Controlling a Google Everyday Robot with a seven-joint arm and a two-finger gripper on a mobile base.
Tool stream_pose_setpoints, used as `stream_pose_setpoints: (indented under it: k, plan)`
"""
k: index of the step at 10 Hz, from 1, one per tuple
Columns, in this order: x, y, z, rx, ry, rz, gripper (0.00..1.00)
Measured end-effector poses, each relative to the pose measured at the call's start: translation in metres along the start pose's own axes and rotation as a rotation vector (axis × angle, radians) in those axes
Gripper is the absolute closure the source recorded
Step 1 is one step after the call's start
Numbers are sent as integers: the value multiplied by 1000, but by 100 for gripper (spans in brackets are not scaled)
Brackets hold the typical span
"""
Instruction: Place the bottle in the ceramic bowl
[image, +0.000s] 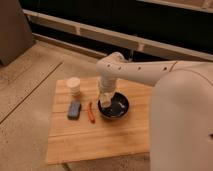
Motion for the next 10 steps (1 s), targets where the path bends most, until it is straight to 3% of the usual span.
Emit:
stream_pose_setpoints:
  k: [4,6,10]
  plan:
    - [24,-22,10,124,57,31,100]
    - [30,-27,19,158,90,54,99]
    - [33,-27,40,160,160,74,65]
